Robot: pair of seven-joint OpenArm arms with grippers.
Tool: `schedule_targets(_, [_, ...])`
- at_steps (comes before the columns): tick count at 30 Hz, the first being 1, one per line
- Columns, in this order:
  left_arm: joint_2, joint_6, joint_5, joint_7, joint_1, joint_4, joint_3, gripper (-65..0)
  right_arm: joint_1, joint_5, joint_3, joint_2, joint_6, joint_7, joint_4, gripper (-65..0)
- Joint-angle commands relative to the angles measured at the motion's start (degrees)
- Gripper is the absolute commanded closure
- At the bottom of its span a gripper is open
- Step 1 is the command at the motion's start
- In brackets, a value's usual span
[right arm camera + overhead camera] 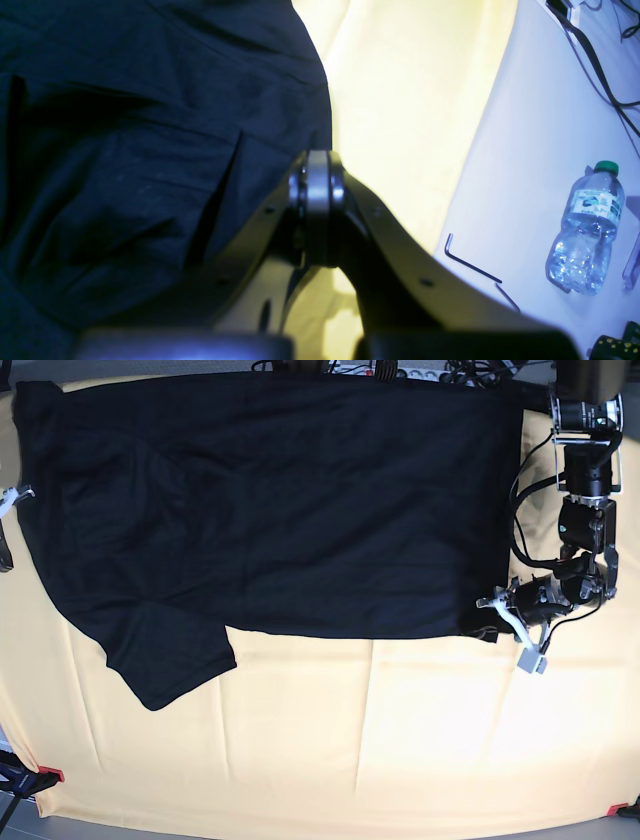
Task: Fold the T-shirt properly
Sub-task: 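Release the shirt and move the left gripper along its side to the opposite corner, then move the right gripper to the corner on its side and pinch both corners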
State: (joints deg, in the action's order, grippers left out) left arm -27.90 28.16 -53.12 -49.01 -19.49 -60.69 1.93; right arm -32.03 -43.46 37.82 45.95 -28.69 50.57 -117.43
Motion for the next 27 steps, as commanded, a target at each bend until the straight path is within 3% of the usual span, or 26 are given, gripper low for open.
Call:
schedule_targets(1, [-1.0,-0.6,-0.7,0.5,-1.3,-0.7,0.3,0.0,0.3,-0.1,0.8,1.3,0.2,-1.1,-0.6,0.0])
schedule_targets(5, [-1.0,-2.3,-0.7,0.6,-1.3,-0.7,0.3,0.0,0.8,1.6,0.8,0.5,0.3,-1.2,-0.6,-2.1])
schedule_targets(9, [-1.0,-2.2,-0.2,0.5,-1.3,-0.7,0.3,0.0,3.8,2.0,0.8,-2.9,1.4,-3.7,-0.2,-31.3])
schedule_targets(11, [-1.0,-2.2,0.2,0.5,-1.3,-0.7,0.3,0.0,6.1,2.0,0.8,-4.6,3.0,-5.9,1.5,-37.6])
schedule_targets(16, [-1.0,-2.2,1.7,0.9,-1.3,-0.7,0.3,0.0,16.1,0.7,0.2,-8.0,3.9,-6.3,14.1,-37.7])
schedule_targets(22, [-1.0,-2.2,2.1,1.0,-1.3,-0.7,0.3,0.0,29.8,-5.2,-6.1,-8.3,-2.0,-5.3,38.2,-37.7])
schedule_targets(27, [-1.0,-2.2,2.1,1.0,-1.3,-0.7,0.3,0.0,41.7,-5.2,-13.0,-8.4,-5.5,-4.3,55.4,-37.7])
